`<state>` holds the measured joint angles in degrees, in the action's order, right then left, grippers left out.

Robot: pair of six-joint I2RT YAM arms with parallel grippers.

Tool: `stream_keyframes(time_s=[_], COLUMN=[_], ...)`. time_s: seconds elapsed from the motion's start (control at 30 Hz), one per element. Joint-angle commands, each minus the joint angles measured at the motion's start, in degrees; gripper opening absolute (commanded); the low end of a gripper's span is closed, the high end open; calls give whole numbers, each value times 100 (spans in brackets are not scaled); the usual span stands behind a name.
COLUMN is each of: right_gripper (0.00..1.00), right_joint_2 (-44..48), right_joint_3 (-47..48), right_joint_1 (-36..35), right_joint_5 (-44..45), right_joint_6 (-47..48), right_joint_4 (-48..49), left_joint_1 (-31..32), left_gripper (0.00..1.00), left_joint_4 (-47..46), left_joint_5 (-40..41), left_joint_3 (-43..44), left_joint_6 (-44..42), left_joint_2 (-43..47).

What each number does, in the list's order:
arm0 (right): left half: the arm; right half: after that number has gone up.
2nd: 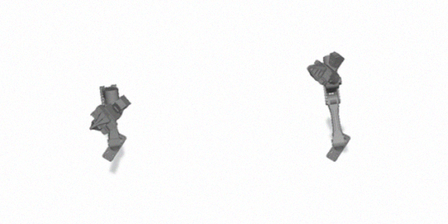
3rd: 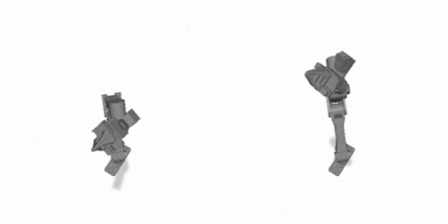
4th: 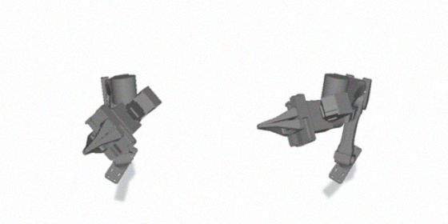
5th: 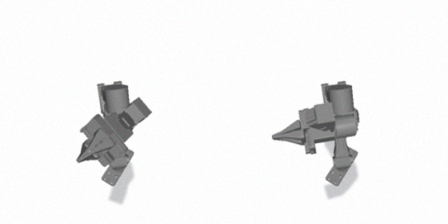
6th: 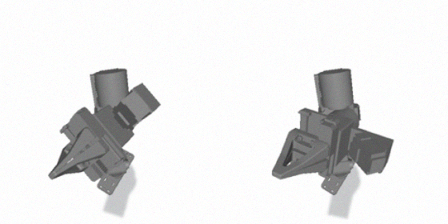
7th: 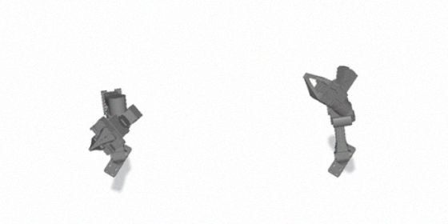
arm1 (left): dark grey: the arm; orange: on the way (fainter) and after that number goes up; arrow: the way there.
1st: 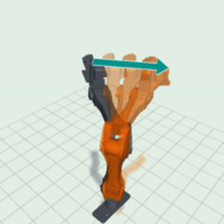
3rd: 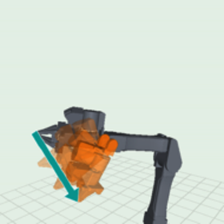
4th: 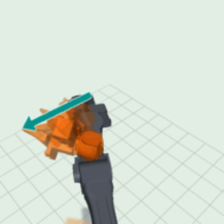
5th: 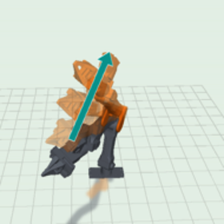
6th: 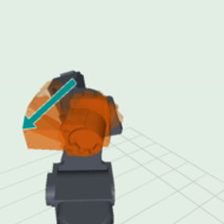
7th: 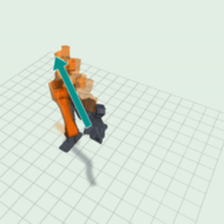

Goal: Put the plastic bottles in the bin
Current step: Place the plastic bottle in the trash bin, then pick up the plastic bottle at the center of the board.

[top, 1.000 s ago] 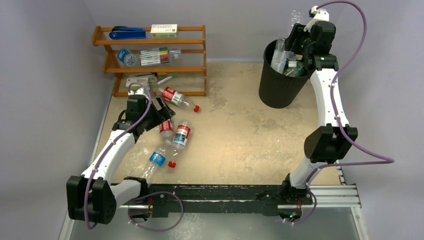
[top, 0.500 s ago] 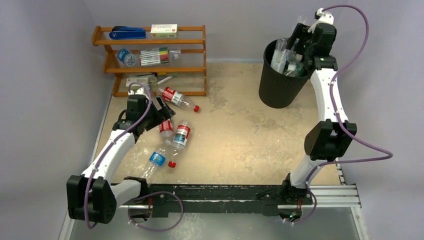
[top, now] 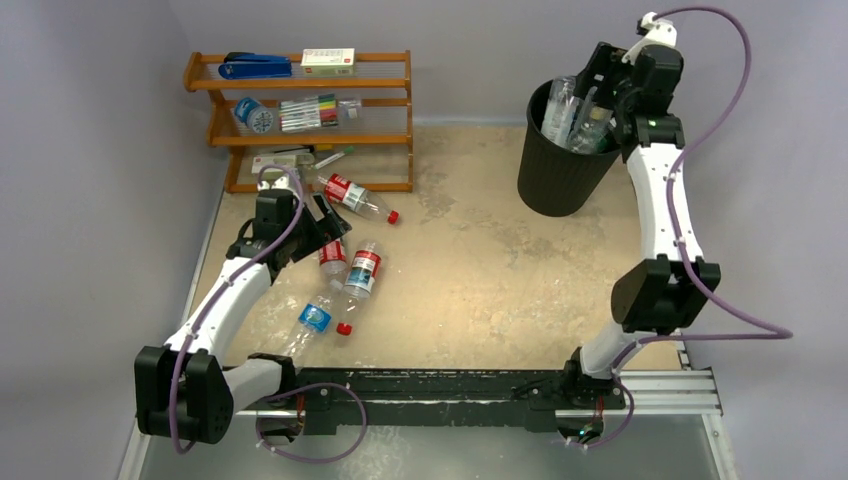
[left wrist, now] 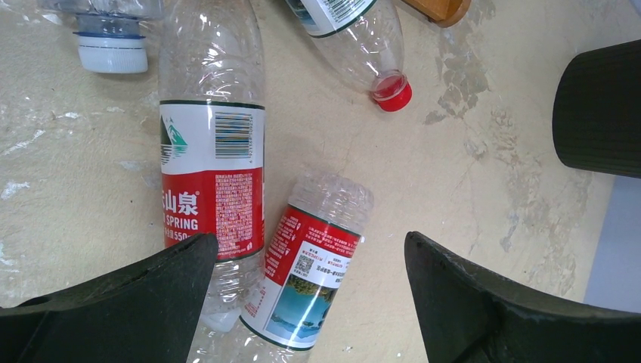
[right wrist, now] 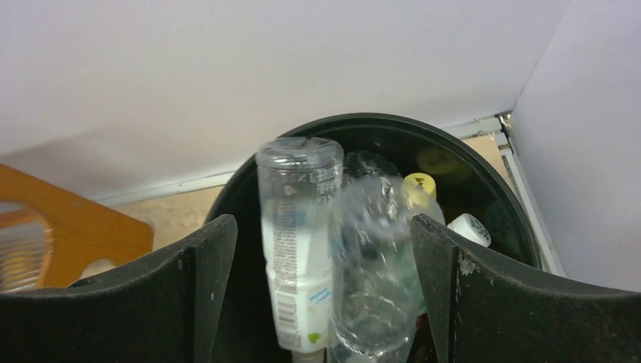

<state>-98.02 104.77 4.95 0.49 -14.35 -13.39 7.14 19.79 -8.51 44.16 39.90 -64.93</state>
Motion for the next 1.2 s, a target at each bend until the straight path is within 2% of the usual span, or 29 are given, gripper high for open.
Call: stream_keyframes(time_s=[0.0,0.2,0.5,0.77,0.93,1.17], right_gripper=[87,87,86,84,83,82], right_joint_2=[674,858,935,520,203,-464], right_joint_3=[-70,-369,-1126,-1870,-2174,-2311], right_joint_1=[-11,-571,-2223,-3648,-4118,-4564], right_joint_5=[-600,-856,-1010,-1136,-1193,-791], right_joint_6=[70,289,600,1212,1427,1696], right_joint_4=[223,-12,255,1030,1617,2466], left_joint_1=[-37,-37,-37,-37,-37,-37], left_gripper=[95,95,95,95,95,95], left_joint_4=[-211,-212,-154,-94,-79,-39], left_joint_5=[21,59,164,257,305,413], left_joint_3=[230,258,268,217,156,80], left_joint_6=[43,44,43,57,79,120], left_joint_2=[-42,-104,-151,-127,-86,-19])
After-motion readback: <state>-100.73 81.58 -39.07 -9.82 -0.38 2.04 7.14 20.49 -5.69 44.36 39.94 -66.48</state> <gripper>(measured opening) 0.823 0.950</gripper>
